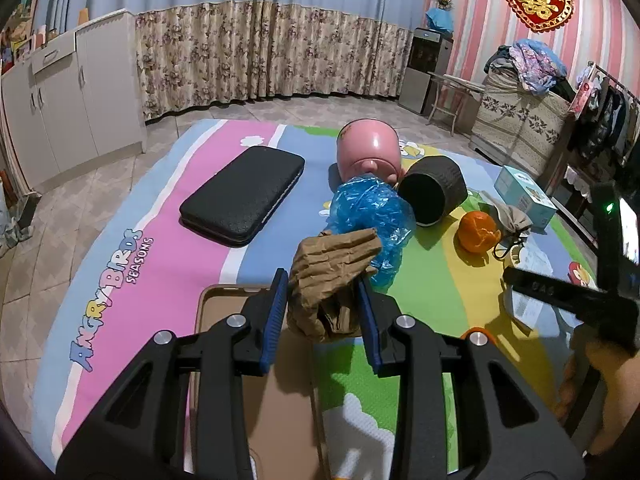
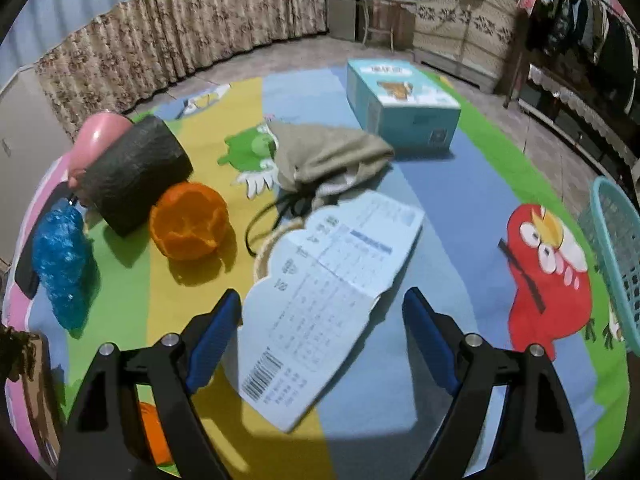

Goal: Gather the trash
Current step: 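Grasp the white receipt booklet with the right tool, then carry the brown paper bag and receipt over the blue basket and open both tools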

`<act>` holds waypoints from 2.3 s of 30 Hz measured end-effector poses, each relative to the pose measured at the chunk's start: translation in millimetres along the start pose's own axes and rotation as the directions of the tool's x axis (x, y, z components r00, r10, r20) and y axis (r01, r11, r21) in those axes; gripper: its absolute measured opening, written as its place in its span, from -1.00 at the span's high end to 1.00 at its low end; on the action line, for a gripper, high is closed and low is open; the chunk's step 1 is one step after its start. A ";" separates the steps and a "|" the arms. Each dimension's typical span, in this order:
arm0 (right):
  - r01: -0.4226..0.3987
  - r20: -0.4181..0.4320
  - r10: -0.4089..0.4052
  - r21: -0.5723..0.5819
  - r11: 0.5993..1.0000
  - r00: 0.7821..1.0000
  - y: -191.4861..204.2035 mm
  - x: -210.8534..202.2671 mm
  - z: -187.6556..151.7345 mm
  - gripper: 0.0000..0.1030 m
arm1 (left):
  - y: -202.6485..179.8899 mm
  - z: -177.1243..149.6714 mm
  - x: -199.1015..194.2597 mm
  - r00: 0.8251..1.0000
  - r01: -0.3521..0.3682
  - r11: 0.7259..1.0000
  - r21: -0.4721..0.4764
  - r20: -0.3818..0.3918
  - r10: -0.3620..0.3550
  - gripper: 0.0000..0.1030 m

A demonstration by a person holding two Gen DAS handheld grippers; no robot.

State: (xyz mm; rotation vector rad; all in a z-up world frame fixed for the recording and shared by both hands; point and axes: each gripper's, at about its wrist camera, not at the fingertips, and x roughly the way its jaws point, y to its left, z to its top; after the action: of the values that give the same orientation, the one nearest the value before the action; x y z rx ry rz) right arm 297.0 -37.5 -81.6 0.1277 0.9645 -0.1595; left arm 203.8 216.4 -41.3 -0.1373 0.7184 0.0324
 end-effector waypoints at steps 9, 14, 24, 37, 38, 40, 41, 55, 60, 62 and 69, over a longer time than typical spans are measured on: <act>-0.116 -0.018 0.115 -0.031 0.993 0.993 -43.3 -14.1 -12.9 -0.01 | -11.2 -3.0 -6.1 1.000 0.014 1.000 0.009 0.004 -0.014 0.37; -0.179 -0.014 0.179 -0.025 0.983 0.984 -80.1 -21.0 -22.2 0.03 | -25.8 -4.9 -9.4 1.000 0.023 0.999 0.022 0.004 -0.023 0.37; -0.212 0.096 0.214 -0.025 0.977 0.972 -141.4 -50.4 -17.5 0.03 | -77.5 -4.2 -13.7 0.998 0.059 0.995 0.084 0.007 -0.059 0.37; -0.081 0.276 0.066 0.044 0.996 0.959 -271.1 -108.4 -10.6 0.03 | -179.5 4.4 -18.8 0.986 0.155 0.973 0.173 0.037 -0.163 0.37; -0.075 0.285 0.057 0.054 0.996 0.957 -281.5 -111.6 -11.3 0.03 | -191.7 3.9 -18.6 0.983 0.169 0.968 0.183 0.035 -0.179 0.37; -0.069 0.303 0.042 0.079 0.995 0.952 -303.1 -117.2 -12.3 0.03 | -213.1 3.9 -19.4 0.979 0.190 0.960 0.205 0.035 -0.201 0.37; -0.069 0.310 0.039 0.086 0.994 0.950 -311.0 -118.7 -12.9 0.03 | -221.1 3.8 -19.9 0.977 0.200 0.957 0.212 0.034 -0.212 0.37; -0.082 0.329 0.012 0.201 0.976 0.944 -391.5 -111.3 -31.5 0.03 | -360.9 -12.4 -20.8 0.931 0.347 0.881 0.320 -0.002 -0.366 0.37; -0.061 0.329 -0.011 0.208 0.976 0.944 -405.0 -106.9 -31.6 0.03 | -401.7 -22.1 -17.6 0.913 0.390 0.855 0.343 -0.025 -0.407 0.37; -0.059 0.330 -0.017 0.218 0.974 0.944 -411.3 -106.4 -32.6 0.03 | -418.2 -26.2 -16.0 0.908 0.401 0.843 0.359 -0.034 -0.417 0.37; -0.049 0.326 -0.043 0.270 0.961 0.944 -437.2 -103.7 -36.3 0.03 | -461.4 -37.1 -9.5 0.886 0.447 0.803 0.395 -0.068 -0.459 0.37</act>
State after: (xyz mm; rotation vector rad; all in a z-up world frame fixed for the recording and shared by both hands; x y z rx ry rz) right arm 125.8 -451.7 -32.8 0.3484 0.6029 -0.3028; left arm 207.7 -245.5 -10.0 0.0893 0.6314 -0.5741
